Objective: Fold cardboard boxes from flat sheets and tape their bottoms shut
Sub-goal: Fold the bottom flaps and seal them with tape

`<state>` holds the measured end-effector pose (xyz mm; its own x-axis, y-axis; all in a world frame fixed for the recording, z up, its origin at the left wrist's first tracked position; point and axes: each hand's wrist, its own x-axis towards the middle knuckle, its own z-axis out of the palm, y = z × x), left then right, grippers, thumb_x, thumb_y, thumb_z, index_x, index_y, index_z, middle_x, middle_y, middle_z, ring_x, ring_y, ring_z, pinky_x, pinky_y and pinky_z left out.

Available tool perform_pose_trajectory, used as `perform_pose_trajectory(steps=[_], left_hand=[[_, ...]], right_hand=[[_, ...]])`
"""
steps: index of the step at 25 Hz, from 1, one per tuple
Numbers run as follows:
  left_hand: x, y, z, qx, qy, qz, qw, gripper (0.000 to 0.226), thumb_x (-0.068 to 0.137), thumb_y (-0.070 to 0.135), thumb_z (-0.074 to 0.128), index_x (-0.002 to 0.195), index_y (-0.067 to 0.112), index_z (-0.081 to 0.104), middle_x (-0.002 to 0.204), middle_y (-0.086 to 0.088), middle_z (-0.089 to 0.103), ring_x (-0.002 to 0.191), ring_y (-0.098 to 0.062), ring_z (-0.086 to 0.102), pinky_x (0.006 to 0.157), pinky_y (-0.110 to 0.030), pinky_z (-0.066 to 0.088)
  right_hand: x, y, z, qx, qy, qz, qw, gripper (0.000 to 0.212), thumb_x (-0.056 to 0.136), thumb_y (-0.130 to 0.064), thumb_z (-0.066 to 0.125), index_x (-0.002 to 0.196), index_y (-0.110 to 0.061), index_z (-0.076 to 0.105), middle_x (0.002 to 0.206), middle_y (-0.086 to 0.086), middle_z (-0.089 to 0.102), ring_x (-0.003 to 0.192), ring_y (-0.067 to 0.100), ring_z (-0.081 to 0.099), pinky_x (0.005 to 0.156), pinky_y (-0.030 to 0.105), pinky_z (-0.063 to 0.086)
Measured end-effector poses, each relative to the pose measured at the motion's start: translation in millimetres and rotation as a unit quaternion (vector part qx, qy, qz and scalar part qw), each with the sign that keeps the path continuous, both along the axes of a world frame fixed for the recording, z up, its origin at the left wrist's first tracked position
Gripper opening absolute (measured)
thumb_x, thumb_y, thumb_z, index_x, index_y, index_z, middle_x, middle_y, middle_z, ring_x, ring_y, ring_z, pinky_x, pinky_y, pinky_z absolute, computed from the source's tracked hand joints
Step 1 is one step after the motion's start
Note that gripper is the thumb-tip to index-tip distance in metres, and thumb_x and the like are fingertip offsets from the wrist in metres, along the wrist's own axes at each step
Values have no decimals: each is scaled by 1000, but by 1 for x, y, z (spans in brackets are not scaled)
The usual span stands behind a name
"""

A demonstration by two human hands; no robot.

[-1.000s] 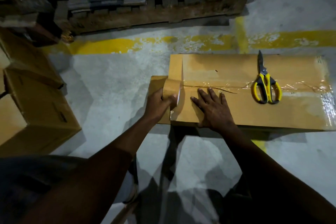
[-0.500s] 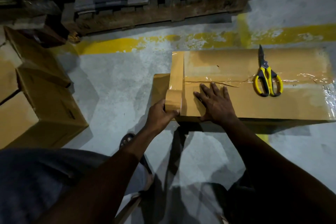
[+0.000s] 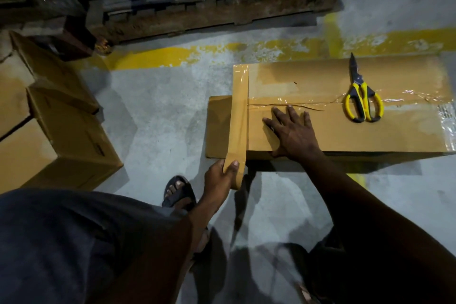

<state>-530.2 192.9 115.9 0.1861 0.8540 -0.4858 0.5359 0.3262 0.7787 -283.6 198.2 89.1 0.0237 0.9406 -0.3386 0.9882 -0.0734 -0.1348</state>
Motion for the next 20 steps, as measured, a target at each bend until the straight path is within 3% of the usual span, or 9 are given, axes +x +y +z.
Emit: perform_pose_trajectory(steps=[6,14,16,18,20], left_hand=[[4,-1,-11,-21,-10,1,1000,18,96,30,55,100,17,67,92,-3,69,87,-18,63,69,-25,43],[8,1,-30,-65,-12,0,998,17,94,33,58,93,19,66,91,-6,70,83,-19,63,76,-32,48],[10,1,-35,-68,-21,15,997,20,93,32,59,90,13,65,85,-8,68,77,-19,60,71,-31,45],[12,0,-36,-75,-23,23,997,23,93,31,60,85,10,63,78,-5,63,72,-16,56,68,-30,41],[14,1,-38,-79,-34,30,996,21,93,30,61,77,16,59,73,0,60,69,-15,54,66,-29,39]], right_hand=[[-1,2,-4,-2,-6,-4,1000,111,70,-64,73,154,-38,5,164,2,-3,149,37,-7,115,65,2],[-1,1,-8,-9,-19,-1,1000,111,72,-66,70,154,-39,1,165,1,-8,149,37,-10,115,64,2],[2,-1,-7,-8,-15,13,1000,107,75,-70,61,154,-38,-3,164,3,-11,149,36,-11,116,63,-1],[0,-4,-3,28,-1,57,998,96,81,-74,40,155,-34,-6,164,5,-10,150,34,-8,116,60,-3],[-17,-2,-1,83,15,137,987,81,88,-67,19,156,-27,3,165,6,-2,151,30,-2,118,59,0]])
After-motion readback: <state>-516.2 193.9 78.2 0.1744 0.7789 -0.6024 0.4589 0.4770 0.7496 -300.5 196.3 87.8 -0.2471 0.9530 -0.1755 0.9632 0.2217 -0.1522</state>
